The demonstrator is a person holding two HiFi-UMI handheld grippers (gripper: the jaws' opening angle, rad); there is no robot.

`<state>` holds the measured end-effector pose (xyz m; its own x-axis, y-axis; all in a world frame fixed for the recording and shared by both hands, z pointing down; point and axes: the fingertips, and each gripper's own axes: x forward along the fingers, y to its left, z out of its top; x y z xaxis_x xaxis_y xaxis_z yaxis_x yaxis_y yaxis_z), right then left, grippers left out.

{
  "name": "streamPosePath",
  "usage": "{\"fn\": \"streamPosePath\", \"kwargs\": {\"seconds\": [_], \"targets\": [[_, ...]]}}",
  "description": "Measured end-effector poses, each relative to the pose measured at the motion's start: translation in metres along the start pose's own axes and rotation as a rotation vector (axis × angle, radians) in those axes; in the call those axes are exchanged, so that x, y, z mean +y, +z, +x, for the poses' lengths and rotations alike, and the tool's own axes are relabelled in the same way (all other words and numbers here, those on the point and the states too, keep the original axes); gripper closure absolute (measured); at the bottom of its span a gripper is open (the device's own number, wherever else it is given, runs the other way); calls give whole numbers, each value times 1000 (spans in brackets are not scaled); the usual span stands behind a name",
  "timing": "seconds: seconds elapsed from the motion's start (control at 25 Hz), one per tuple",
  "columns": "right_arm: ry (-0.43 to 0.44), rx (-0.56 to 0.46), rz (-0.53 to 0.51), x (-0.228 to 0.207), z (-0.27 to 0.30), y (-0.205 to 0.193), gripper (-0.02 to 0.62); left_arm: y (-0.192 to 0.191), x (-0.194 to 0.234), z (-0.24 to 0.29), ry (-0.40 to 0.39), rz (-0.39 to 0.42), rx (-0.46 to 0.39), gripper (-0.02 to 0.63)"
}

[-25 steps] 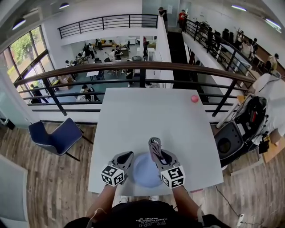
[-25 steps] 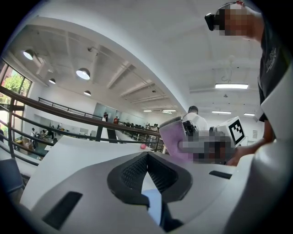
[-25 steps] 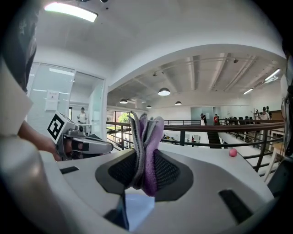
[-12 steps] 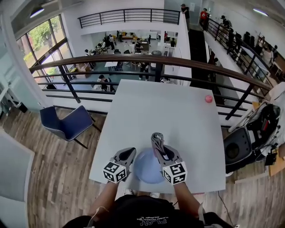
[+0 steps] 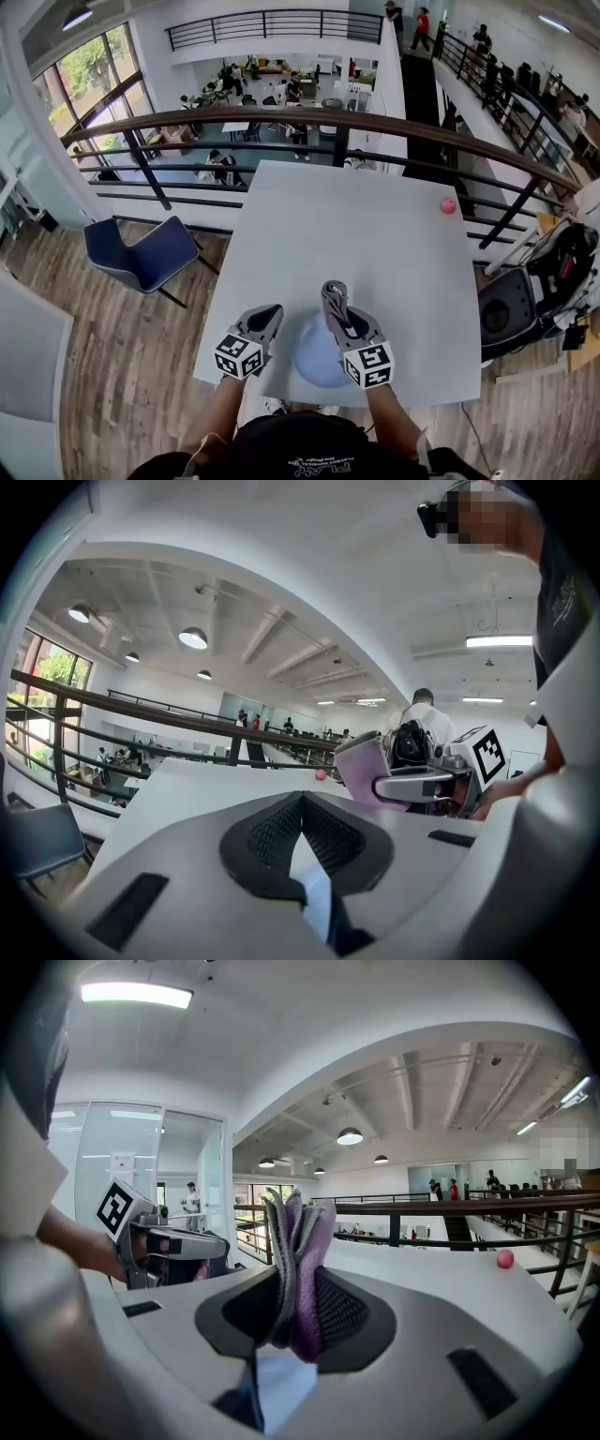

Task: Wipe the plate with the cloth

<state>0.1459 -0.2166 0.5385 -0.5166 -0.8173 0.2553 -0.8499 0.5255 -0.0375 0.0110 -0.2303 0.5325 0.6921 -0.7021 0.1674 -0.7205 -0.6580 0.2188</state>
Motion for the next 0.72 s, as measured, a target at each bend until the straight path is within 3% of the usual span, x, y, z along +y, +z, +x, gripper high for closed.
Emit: {"fn": "streamPosePath", "kwargs": {"seconds": [0.4, 0.72], "targets": [[-19, 87, -17, 11, 13, -26, 485, -25, 15, -1, -19, -63, 19, 594], [-40, 142, -8, 20, 16, -46, 485, -47, 33, -2, 50, -116, 49, 594]]}}
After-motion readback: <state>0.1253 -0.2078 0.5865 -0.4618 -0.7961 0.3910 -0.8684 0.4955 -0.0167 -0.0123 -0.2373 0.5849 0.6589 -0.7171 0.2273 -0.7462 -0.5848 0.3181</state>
